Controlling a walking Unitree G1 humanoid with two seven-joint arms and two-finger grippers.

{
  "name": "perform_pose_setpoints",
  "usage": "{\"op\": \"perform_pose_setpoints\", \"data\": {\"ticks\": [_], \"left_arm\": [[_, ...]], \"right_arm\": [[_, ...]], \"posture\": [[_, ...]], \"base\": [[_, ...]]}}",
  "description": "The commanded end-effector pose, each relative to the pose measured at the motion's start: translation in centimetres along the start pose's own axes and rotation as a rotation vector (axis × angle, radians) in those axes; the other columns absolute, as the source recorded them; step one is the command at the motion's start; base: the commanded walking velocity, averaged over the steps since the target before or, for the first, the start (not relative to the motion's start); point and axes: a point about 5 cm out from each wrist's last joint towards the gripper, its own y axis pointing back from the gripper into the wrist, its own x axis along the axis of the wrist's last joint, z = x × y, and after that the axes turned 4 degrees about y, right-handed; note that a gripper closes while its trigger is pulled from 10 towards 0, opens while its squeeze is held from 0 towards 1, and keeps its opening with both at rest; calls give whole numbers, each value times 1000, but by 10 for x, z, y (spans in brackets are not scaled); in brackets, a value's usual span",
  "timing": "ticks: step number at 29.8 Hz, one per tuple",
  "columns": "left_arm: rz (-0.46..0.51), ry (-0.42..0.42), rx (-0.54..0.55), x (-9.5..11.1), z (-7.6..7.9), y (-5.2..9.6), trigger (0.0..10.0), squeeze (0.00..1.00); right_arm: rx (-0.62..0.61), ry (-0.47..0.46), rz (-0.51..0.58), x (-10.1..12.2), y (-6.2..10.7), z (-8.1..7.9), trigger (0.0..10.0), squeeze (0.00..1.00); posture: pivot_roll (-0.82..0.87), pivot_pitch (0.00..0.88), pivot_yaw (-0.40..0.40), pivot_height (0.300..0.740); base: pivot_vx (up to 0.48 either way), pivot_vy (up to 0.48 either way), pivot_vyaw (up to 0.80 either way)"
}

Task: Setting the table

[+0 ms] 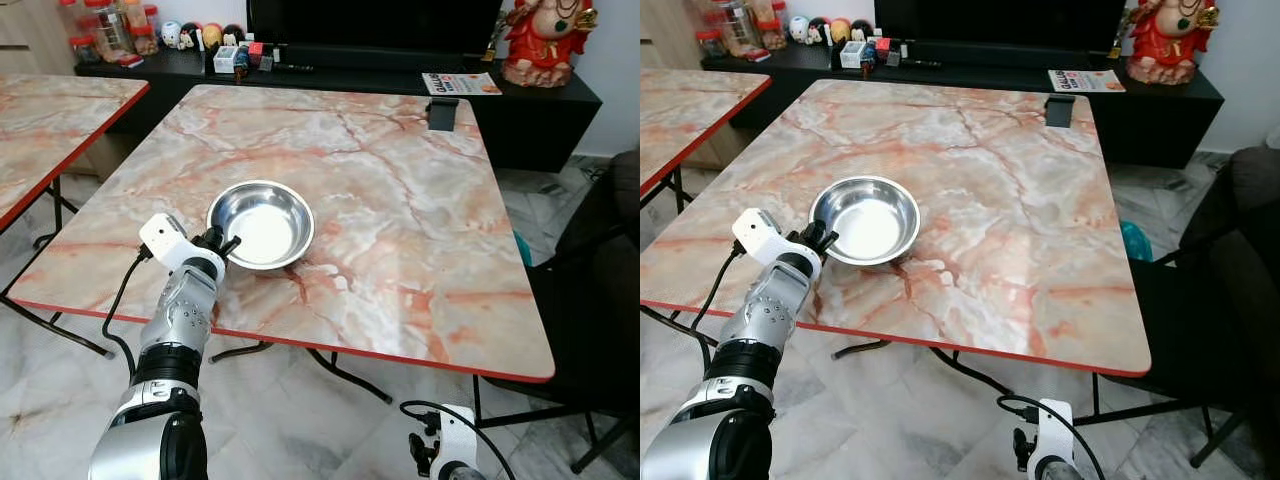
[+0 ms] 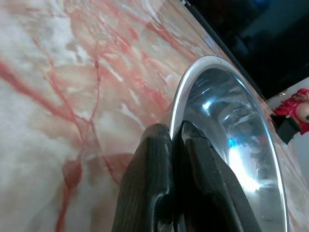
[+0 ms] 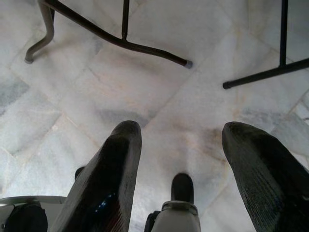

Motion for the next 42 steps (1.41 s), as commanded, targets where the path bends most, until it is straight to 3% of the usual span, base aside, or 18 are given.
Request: {"op": "perform_pose_setpoints", "data": {"ticks": [1, 7, 15, 28, 42], "left_arm": [[20, -20, -27, 7, 5, 1, 10000, 0], [-14, -48, -69, 3, 3, 7, 10000, 0], [-56, -25, -68, -2, -5, 13, 10000, 0], [-40, -40, -110, 1, 7, 11, 10000, 0], [-17, -68, -106, 10, 2, 13, 10000, 0]], "right_arm": [[-5, 3, -11, -4, 1, 1, 10000, 0], [-3, 6, -15, -5, 1, 1, 10000, 0], [1, 10, -17, -5, 1, 1, 10000, 0], [8, 10, -19, -3, 1, 2, 10000, 0], [14, 8, -17, -2, 0, -1, 10000, 0]], "posture": [[-13, 0, 10, 740], [-13, 0, 10, 740], [-7, 0, 0, 740], [-19, 0, 0, 740], [-7, 0, 4, 740]], "base": [[274, 0, 0], [46, 0, 0], [0, 0, 0], [0, 0, -300], [134, 0, 0]]}}
